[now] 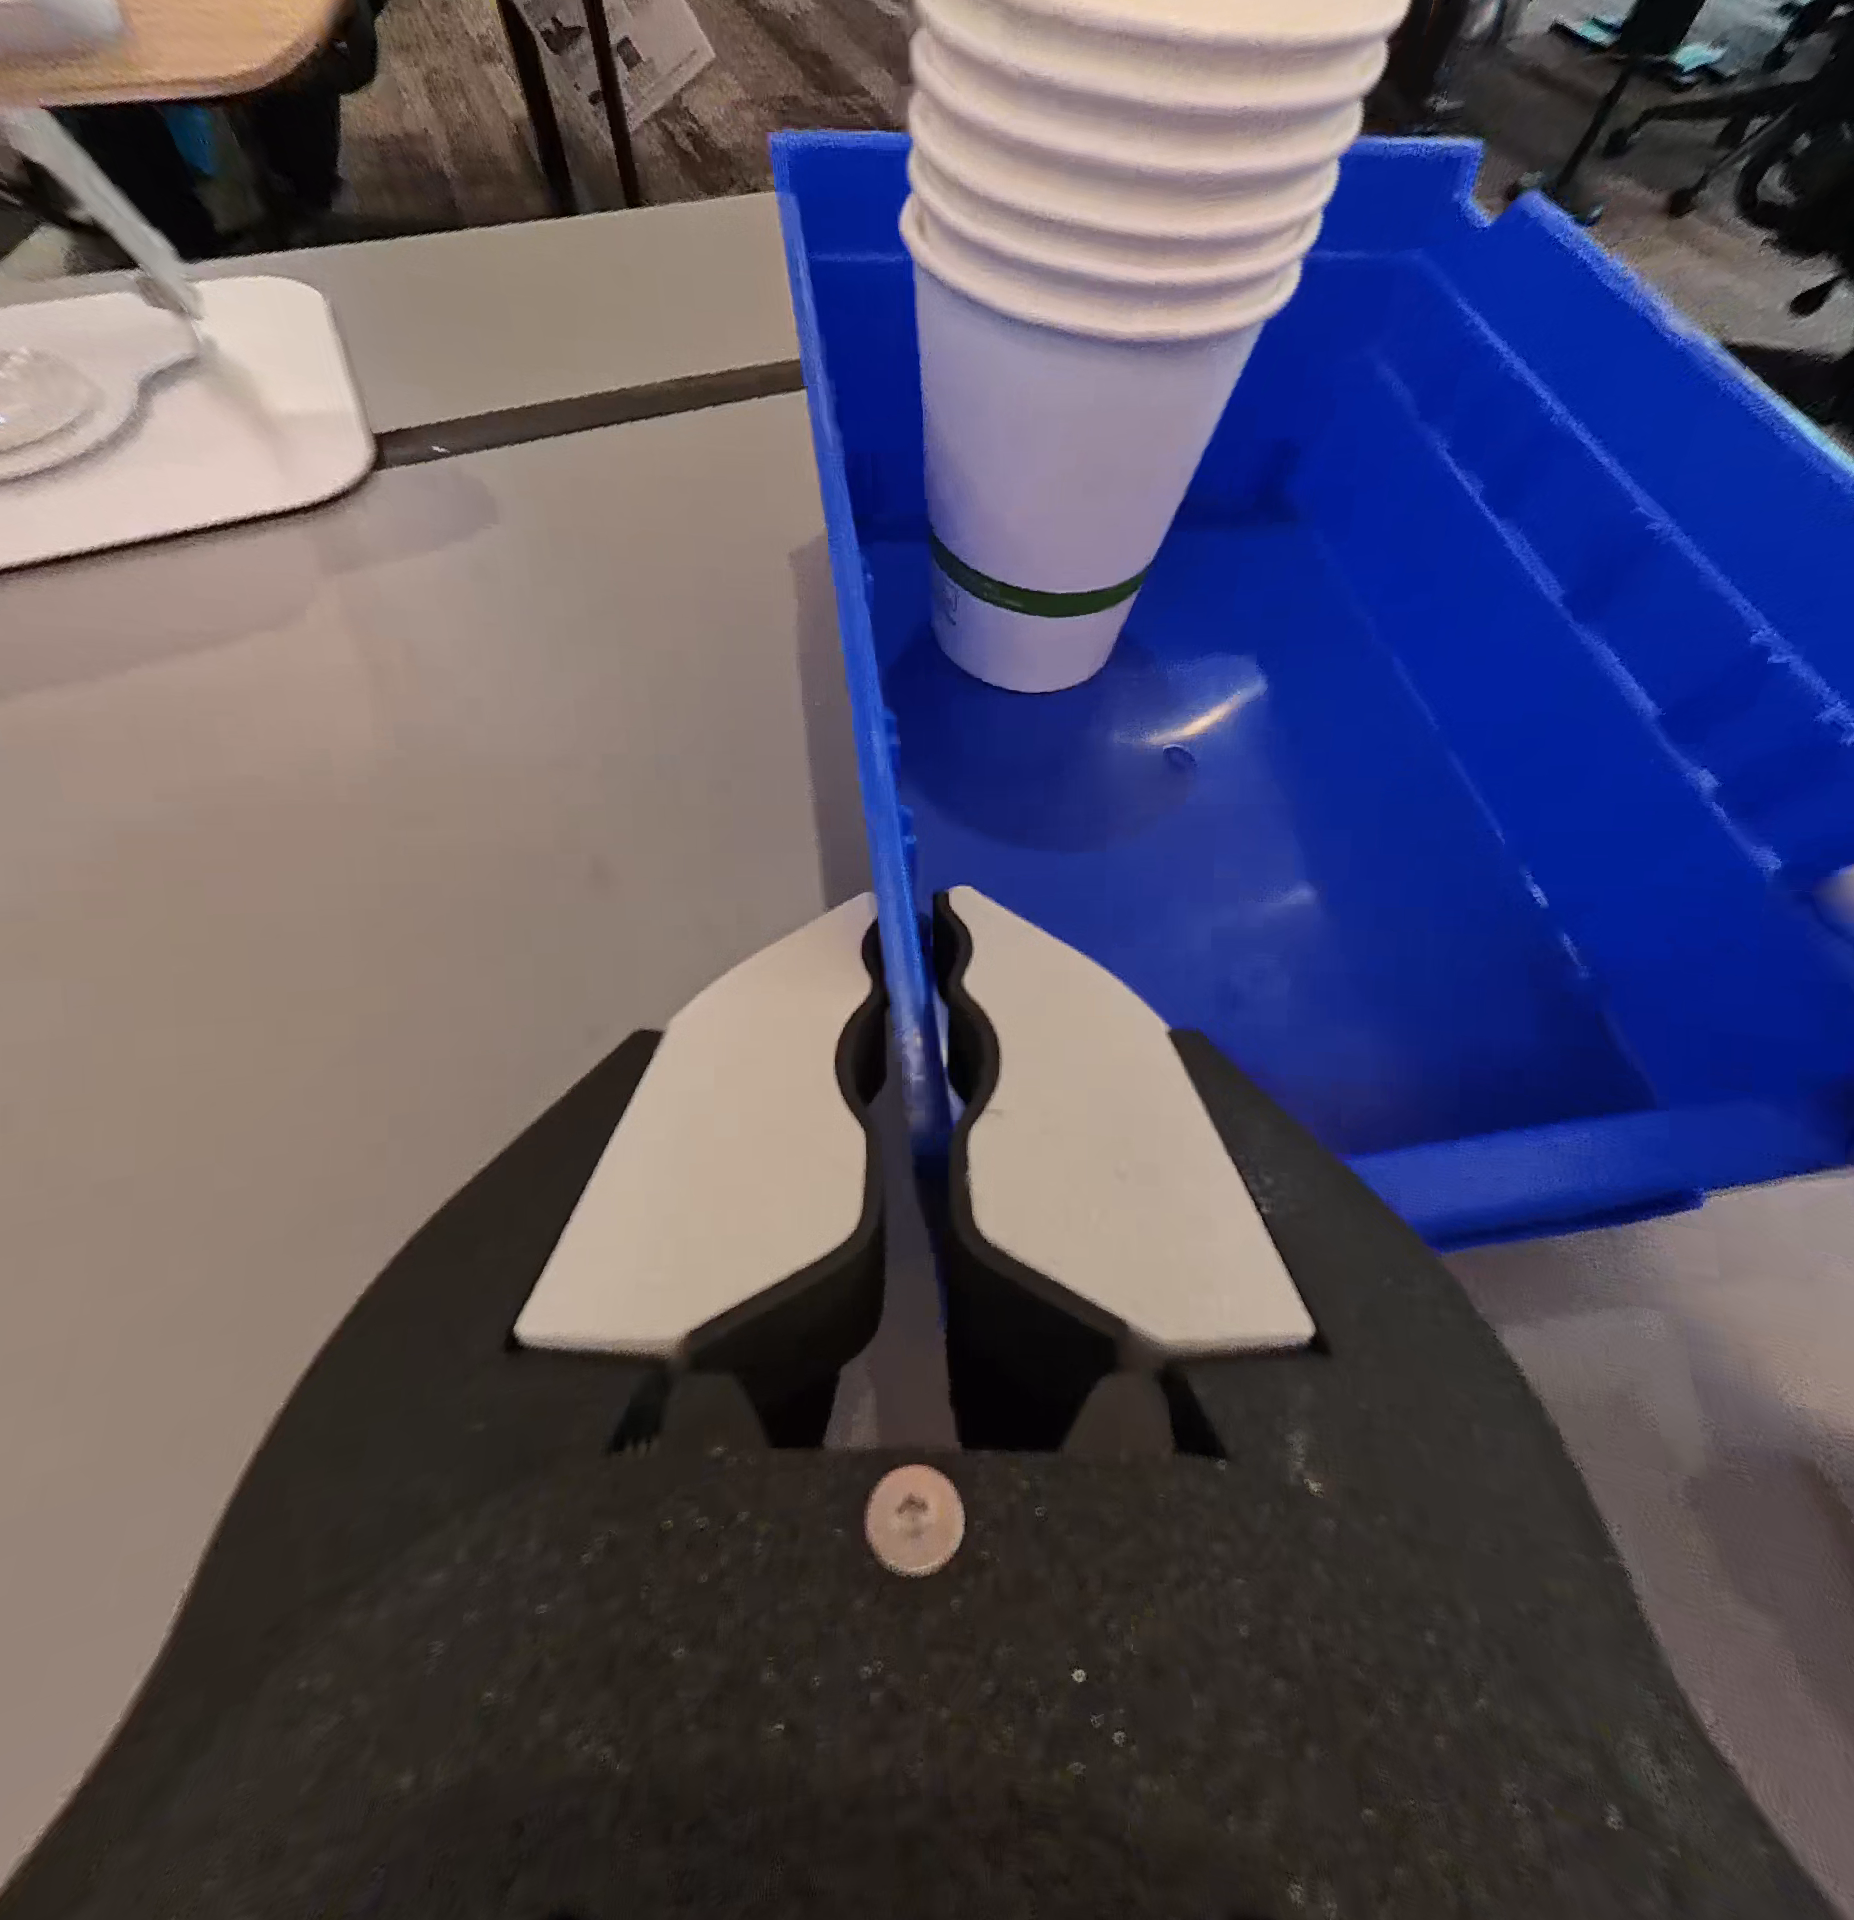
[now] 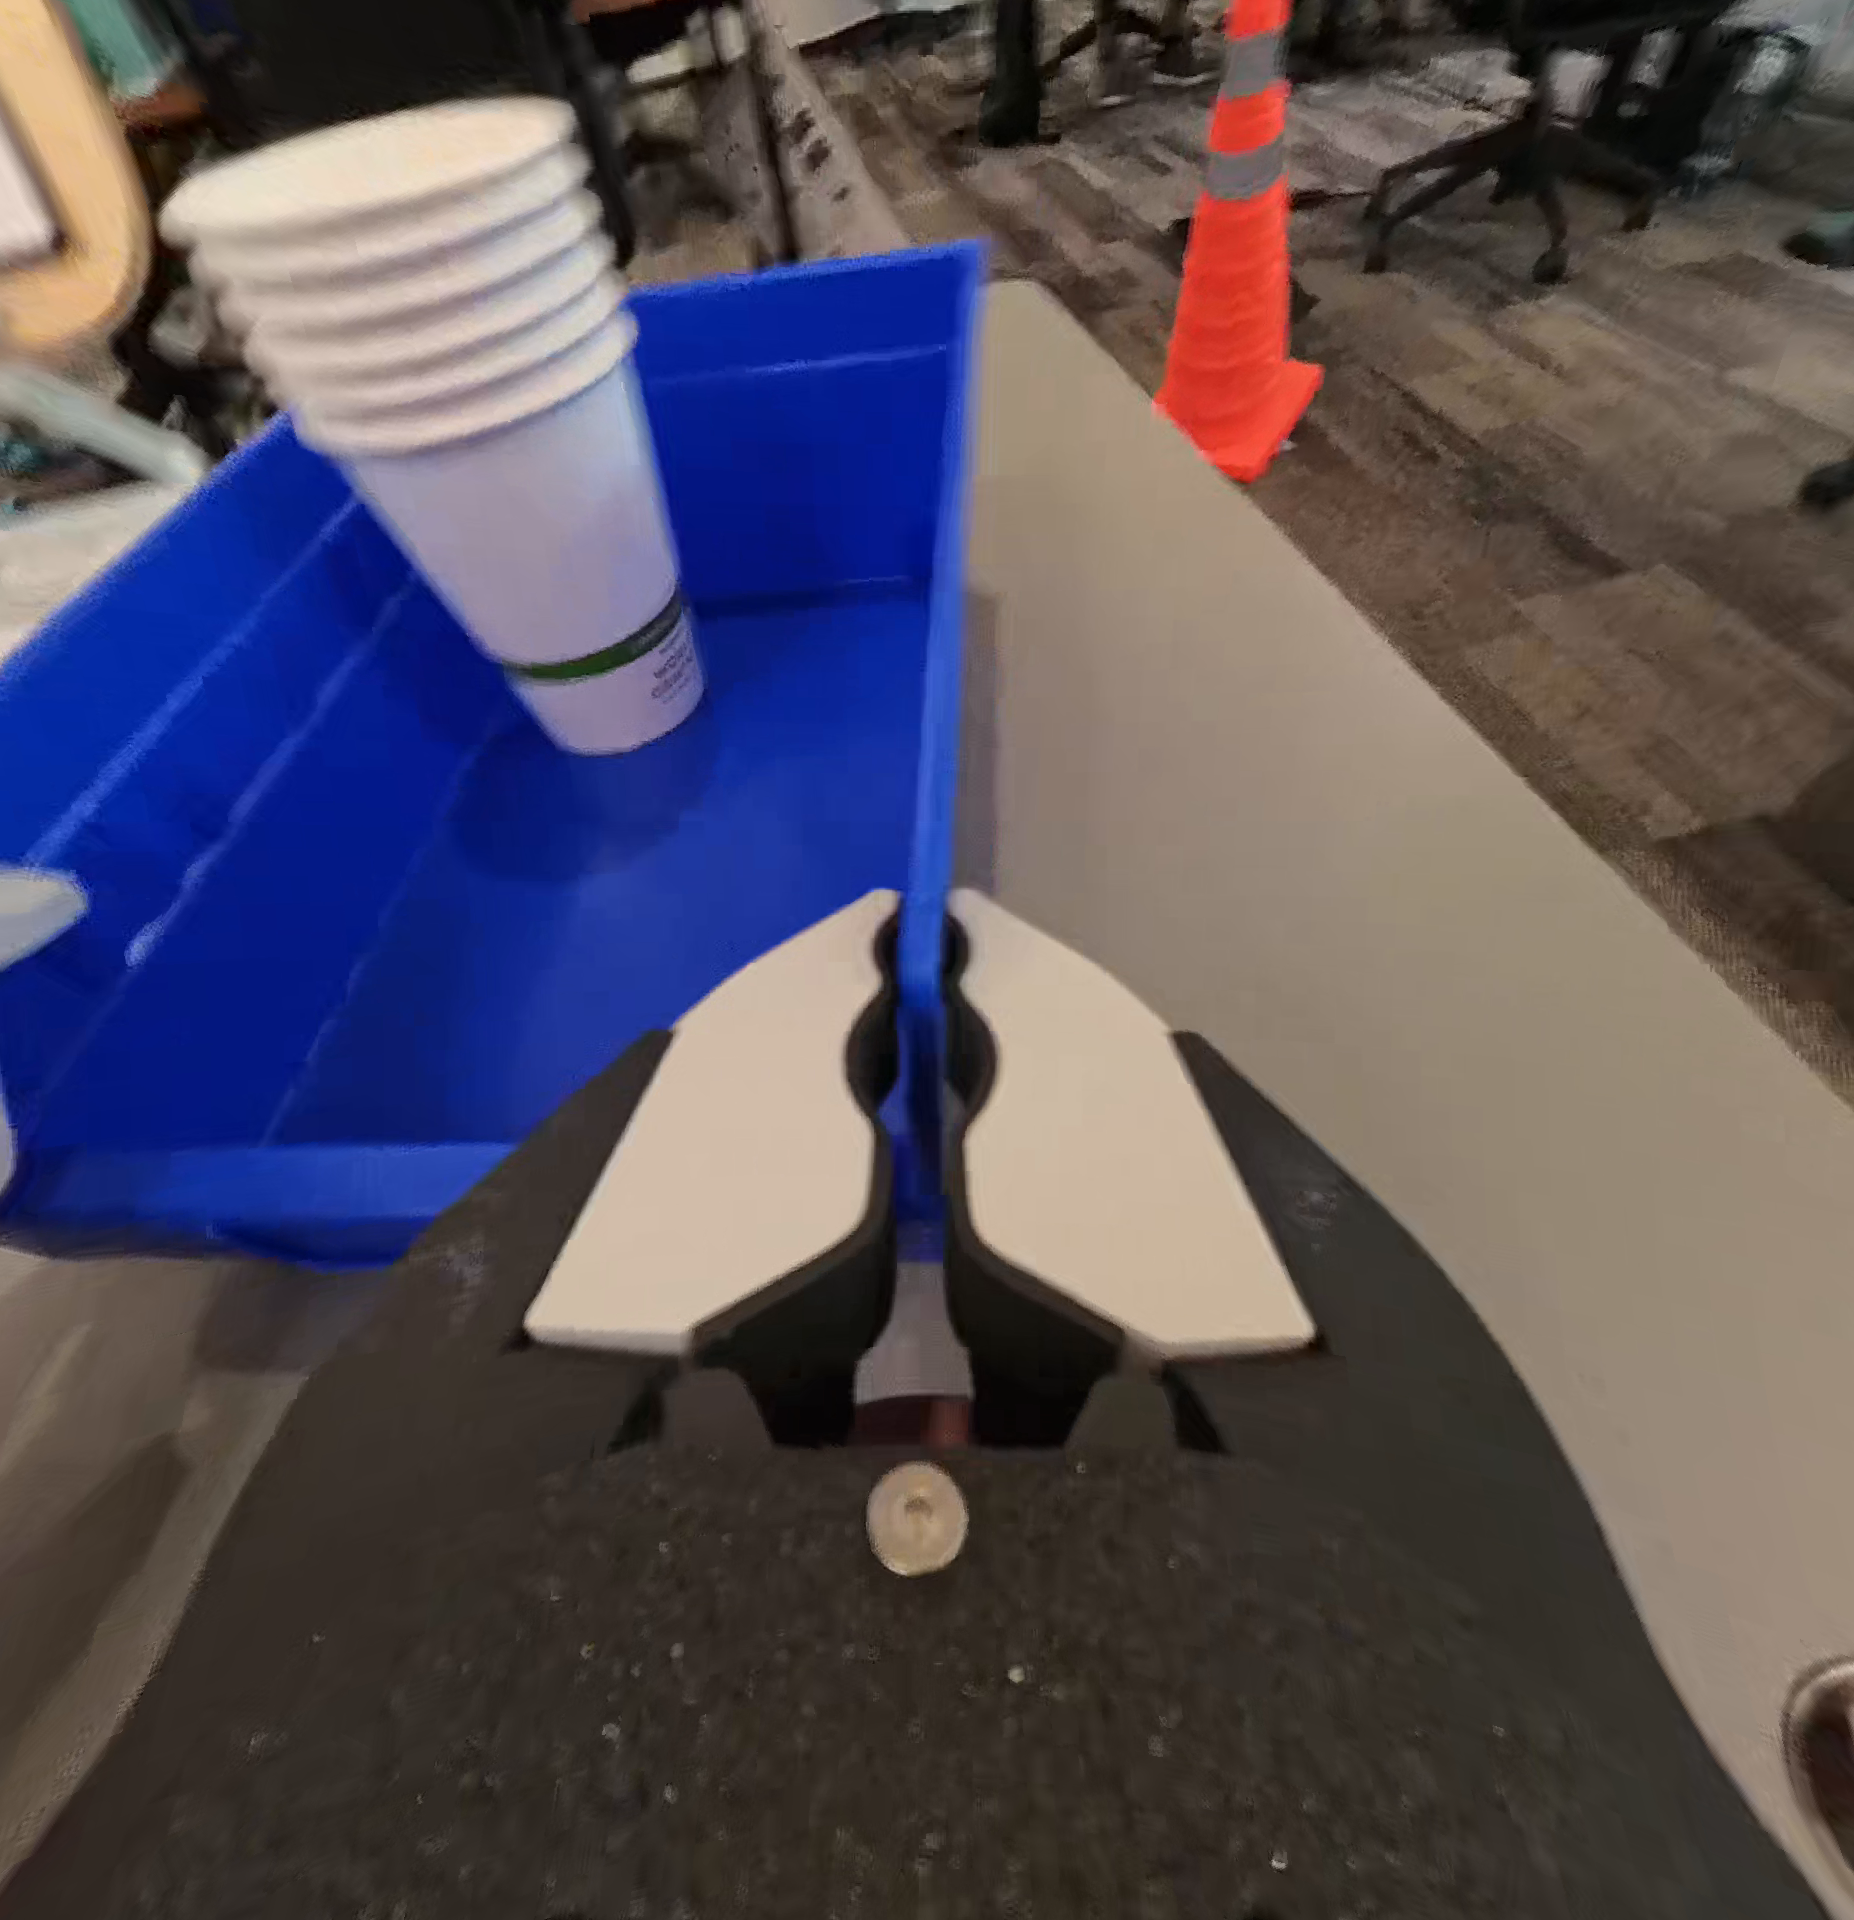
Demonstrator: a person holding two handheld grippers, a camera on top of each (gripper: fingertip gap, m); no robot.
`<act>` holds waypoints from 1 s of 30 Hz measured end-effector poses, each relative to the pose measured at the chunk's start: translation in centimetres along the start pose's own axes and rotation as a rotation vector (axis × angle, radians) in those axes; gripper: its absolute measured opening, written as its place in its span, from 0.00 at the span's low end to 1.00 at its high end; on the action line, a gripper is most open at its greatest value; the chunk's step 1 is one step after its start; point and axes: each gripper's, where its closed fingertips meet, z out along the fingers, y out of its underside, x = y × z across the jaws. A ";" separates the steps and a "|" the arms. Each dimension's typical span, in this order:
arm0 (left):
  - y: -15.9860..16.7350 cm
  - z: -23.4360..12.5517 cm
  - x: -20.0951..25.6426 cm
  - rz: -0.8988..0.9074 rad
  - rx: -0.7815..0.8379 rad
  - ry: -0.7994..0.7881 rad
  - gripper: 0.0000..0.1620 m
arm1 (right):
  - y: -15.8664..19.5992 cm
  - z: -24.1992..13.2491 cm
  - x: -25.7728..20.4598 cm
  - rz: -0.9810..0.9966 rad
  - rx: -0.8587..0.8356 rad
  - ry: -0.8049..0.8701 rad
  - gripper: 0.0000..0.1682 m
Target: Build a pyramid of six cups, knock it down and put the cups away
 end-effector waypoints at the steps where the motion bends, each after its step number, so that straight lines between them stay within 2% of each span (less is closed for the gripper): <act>1: 0.0 -0.6 -0.6 0.002 0.009 0.002 0.03 | -0.4 -0.4 -0.7 0.020 0.018 -0.029 0.02; 4: 0.0 -2.8 -3.4 -0.029 0.018 -0.020 0.03 | -0.5 -1.4 -4.5 0.018 0.048 -0.054 0.01; 9: -0.3 -8.1 -13.0 -0.062 0.064 -0.159 0.03 | -0.7 -2.3 -15.2 -0.031 0.082 -0.178 0.02; 13: 0.6 -12.7 -21.0 -0.090 0.067 -0.293 0.03 | 0.6 -2.2 -23.9 -0.098 0.055 -0.281 0.02; 16: 2.0 -14.8 -24.8 -0.111 0.052 -0.351 0.03 | 1.9 -2.1 -27.9 -0.123 0.024 -0.334 0.02; 21: 5.1 -14.4 -26.6 -0.141 -0.021 -0.336 0.03 | 3.8 -1.5 -29.3 -0.135 -0.020 -0.369 0.02; 25: 6.0 -14.2 -26.2 -0.127 0.010 -0.326 0.04 | 4.1 -1.1 -29.0 -0.161 -0.017 -0.369 0.04; 26: 6.1 -14.5 -26.0 -0.132 0.023 -0.310 0.08 | 4.0 -1.4 -29.1 -0.177 -0.011 -0.398 0.07; 28: 6.0 -15.8 -25.8 -0.137 0.058 -0.273 0.24 | 3.0 -2.8 -29.0 -0.227 0.049 -0.446 0.14; 30: 6.1 -18.0 -25.4 -0.146 0.080 -0.206 0.34 | 2.1 -4.9 -29.1 -0.322 0.135 -0.506 0.25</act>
